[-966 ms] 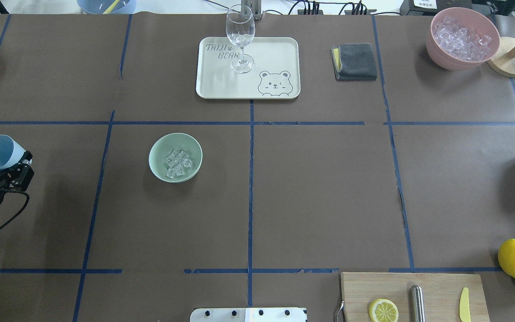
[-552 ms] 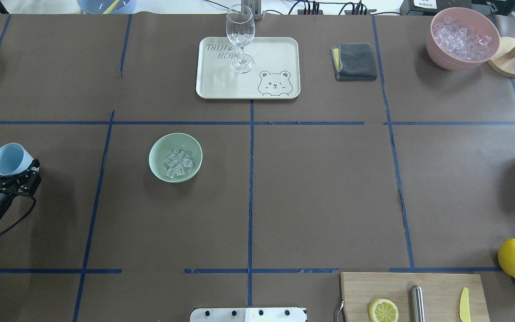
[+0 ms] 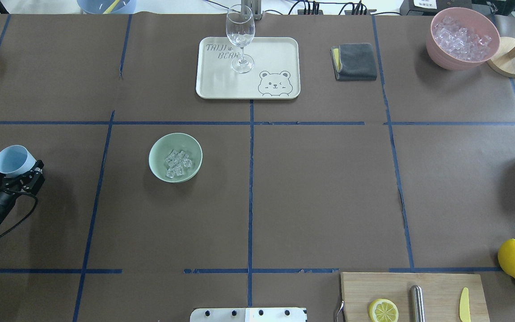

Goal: Pour ice into bowl

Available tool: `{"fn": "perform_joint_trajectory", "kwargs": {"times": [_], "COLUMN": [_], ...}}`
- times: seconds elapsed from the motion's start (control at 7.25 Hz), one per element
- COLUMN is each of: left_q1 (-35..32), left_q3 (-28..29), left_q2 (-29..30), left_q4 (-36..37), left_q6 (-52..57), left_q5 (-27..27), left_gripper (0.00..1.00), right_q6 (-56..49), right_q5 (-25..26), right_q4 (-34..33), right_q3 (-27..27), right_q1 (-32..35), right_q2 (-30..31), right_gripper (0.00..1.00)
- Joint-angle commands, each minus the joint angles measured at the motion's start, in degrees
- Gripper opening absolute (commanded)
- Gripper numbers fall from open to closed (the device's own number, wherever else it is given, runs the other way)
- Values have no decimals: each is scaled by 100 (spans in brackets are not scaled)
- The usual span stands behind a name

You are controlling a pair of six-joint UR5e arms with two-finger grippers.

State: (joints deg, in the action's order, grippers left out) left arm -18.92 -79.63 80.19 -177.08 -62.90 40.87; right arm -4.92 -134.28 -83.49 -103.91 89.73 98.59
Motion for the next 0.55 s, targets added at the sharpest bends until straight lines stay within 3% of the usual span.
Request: {"fn": "perform_joint_trajectory", "kwargs": {"times": [0.0,0.28,0.41], "left_q1": [-129,-366,-611], "left_q3": [-61,-201,-498], "left_q2": [-99,-144,-309], "left_q4": [-656,-792,-801], "left_q6": [503,717,935], "left_q5": [270,446,822], "left_gripper": [100,100,100], "right_q6": [0,0,0], "right_q5": [-2,-2,-2], "right_q4": [0,0,0], "right_q3": [2,2,11], "right_q1": [0,0,0], "right_q2": [-15,-15,-15], "right_gripper": [100,100,100]}}
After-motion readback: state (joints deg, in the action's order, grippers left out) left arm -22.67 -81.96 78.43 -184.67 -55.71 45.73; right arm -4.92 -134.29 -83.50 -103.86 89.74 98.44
